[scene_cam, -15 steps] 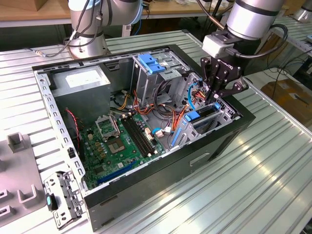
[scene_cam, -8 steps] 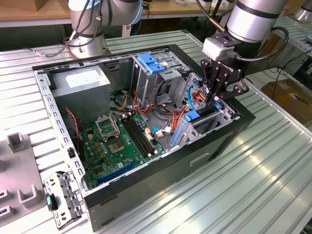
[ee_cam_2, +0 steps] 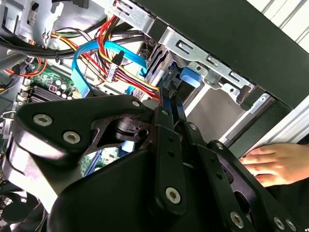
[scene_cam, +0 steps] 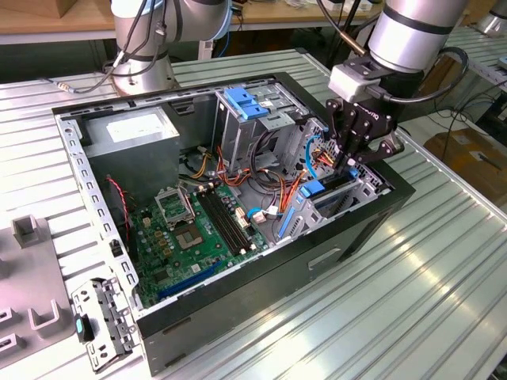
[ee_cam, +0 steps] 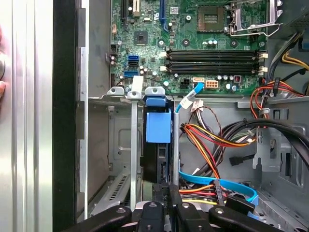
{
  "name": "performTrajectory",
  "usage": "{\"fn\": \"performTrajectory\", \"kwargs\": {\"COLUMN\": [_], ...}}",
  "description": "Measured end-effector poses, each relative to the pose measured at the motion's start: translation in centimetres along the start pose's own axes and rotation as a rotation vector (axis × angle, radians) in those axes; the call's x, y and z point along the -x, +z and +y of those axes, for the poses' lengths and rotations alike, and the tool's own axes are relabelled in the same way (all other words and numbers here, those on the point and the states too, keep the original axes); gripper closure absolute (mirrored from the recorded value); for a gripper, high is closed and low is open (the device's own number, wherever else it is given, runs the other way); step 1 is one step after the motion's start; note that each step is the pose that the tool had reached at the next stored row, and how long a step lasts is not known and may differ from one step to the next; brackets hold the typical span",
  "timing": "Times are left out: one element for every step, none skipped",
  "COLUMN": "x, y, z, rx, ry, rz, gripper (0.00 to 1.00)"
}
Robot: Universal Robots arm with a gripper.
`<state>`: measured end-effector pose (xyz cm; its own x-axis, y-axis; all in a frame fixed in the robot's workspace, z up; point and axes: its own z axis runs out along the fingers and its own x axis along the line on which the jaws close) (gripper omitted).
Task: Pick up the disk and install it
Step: 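Insert the first disk wire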
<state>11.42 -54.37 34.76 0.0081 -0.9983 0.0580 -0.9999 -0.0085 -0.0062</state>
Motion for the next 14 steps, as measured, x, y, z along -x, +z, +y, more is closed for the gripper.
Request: {"fn": "performTrajectory", "kwargs": {"x": [-0.01, -0.01, -0.01, -0.01, -0.01, -0.01, -0.01, -0.01, -0.01, -0.01, -0.01, -0.01, -0.01, -0.02], "y": [0.03, 0.07, 0.10, 0.14, 0.21, 0.25, 0.30, 0.38, 0.43, 0.49, 0.49, 0.49, 0.50, 0.50], "z": [0.00, 0.00, 0.00, 0.00, 0.00, 0.00, 0.00, 0.00, 0.00, 0.00, 0.00, 0.00, 0.00, 0.00], "rx": [0.0000, 0.0000, 0.0000, 0.0000, 0.0000, 0.0000, 0.0000, 0.0000, 0.0000, 0.0000, 0.0000, 0.0000, 0.0000, 0.0000], "ry": [0.000, 0.000, 0.000, 0.000, 0.000, 0.000, 0.000, 0.000, 0.000, 0.000, 0.000, 0.000, 0.000, 0.000], "rz": [0.0001, 0.0000, -0.0001, -0.0001, -0.0002, -0.0002, 0.0001, -0.0002, -0.0001, 0.0000, 0.0000, 0.0001, -0.0001, -0.0001], "gripper": [0.84, 0.84, 0.84, 0.84, 0.84, 0.84, 0.84, 0.84, 0.84, 0.84, 0.84, 0.84, 0.84, 0.84]}}
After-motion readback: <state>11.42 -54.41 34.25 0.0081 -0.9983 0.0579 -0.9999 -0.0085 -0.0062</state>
